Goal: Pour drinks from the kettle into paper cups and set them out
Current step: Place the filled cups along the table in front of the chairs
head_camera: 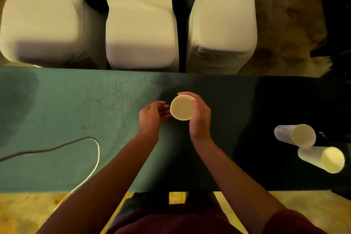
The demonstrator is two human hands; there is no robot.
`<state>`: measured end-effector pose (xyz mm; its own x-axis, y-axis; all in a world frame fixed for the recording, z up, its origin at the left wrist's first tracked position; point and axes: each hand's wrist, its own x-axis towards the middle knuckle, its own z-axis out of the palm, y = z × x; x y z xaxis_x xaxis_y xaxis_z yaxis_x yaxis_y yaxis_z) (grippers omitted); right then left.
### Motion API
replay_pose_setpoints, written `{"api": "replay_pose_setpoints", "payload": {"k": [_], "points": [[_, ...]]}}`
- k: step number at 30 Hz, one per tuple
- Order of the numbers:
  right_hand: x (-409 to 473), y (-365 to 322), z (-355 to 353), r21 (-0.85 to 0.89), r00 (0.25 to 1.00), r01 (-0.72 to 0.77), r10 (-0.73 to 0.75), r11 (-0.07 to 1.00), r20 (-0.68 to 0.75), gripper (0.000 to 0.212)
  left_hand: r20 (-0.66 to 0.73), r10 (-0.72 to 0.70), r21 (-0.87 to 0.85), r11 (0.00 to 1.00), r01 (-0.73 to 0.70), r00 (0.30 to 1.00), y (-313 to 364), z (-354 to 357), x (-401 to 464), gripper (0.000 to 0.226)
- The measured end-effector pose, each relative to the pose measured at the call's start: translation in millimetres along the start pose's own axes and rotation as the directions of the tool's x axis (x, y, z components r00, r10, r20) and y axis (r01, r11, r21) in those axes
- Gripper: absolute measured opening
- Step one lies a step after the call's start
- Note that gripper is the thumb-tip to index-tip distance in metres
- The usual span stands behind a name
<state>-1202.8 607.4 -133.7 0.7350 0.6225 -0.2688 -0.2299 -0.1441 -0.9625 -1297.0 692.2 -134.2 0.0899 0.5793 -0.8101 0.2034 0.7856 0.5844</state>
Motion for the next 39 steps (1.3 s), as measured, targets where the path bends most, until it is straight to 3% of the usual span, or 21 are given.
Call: {"api": "replay_pose_setpoints", "payload": {"k": [13,22,31,36,39], "points": [[4,22,3,-0.036,0.996,-0.09,0.09,0.995,-0.002,0.034,-0.059,0.098,0.005,0.995,-0.098,0.993,8,-32,0,0.028],[1,-9,-15,-0.085,0.999,-0.033,0.032,0.996,-0.022,0.047,-0.027,0.191,0.02,0.981,-0.191,0.981,22,-43,-25,0.028],[-41,-56,-96,-0.177,0.982,0.149,-0.166,0.973,-0.087,0.036,0.001,0.402,-0.105,0.911,-0.399,0.916,18,-24,-93,0.029],[-64,-66,-167,-0.164,0.967,0.195,-0.218,0.967,-0.131,0.035,0.065,0.442,-0.176,0.887,-0.426,0.895,4,17,-140,0.03],[-78,-74,-210,-0.175,0.961,0.184,-0.214,0.967,-0.177,0.037,0.162,0.39,-0.225,0.909,-0.351,0.907,-19,45,-165,0.027]]}}
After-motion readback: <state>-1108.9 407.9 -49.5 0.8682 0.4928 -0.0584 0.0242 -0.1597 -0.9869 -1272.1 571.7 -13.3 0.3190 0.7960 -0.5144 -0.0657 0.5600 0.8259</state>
